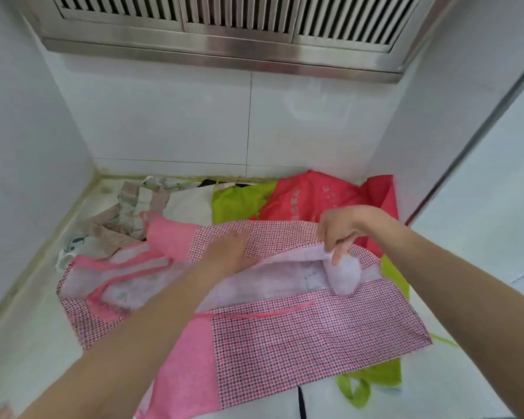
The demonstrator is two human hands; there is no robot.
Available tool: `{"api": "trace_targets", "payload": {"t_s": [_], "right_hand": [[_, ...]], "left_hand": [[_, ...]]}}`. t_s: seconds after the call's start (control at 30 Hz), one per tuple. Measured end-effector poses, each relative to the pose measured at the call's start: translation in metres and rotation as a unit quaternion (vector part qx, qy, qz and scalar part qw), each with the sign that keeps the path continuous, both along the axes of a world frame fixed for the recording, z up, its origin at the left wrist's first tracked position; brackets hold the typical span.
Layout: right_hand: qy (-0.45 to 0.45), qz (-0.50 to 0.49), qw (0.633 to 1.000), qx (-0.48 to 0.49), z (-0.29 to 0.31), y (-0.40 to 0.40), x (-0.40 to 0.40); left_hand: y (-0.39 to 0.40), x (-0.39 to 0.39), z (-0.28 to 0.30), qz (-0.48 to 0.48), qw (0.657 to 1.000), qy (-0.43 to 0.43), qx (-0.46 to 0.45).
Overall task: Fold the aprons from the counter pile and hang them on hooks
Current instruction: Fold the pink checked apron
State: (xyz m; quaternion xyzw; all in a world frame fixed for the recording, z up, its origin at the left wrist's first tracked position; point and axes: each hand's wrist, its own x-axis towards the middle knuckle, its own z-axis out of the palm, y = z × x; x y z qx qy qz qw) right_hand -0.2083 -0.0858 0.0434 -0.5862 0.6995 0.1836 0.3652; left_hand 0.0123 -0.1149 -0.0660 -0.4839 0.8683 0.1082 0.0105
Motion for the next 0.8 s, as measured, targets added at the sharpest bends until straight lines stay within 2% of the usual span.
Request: {"api": "trace_targets", "payload": {"t_s": [0.1,0.17,0.2,0.27,0.33,0.47,0.6,0.73,0.8], "right_hand": [[0.015,-0.070,0.981,-0.183,0.012,-0.017,-0.022],[-0.012,-0.121,0.950,-0.289,0.016,-0.035,-0.028],[-0.002,-0.123,0.935,-0.331,0.019,-0.044,-0.028],[0.018,-0.113,0.916,-0.383,0.022,-0.064,-0.025],[0.061,-0.101,0.901,-0.416,0.026,-0.084,-0.025],[0.147,-0.071,0.863,-0.478,0.027,-0.120,-0.039],[0.105,-0.076,0.854,-0.504,0.010,-0.143,-0.049],[0.143,-0.037,0.880,-0.451,-0.014,-0.135,-0.055],[0.175,-0.026,0.880,-0.440,-0.017,-0.124,-0.063]], "left_hand": [[0.000,0.001,0.003,-0.078,0.996,0.035,-0.033],[-0.002,0.001,0.005,-0.080,0.996,-0.027,-0.025],[-0.006,0.001,0.000,-0.060,0.996,-0.060,-0.023],[-0.023,0.005,-0.011,0.048,0.994,-0.091,-0.025],[-0.037,0.012,-0.006,0.165,0.984,-0.071,-0.001],[-0.075,0.035,0.035,0.227,0.971,-0.025,-0.067],[-0.107,0.042,0.068,0.257,0.961,0.021,-0.102],[-0.103,0.039,0.069,0.203,0.973,-0.082,-0.077],[-0.098,0.035,0.064,0.166,0.977,-0.124,-0.059]]}}
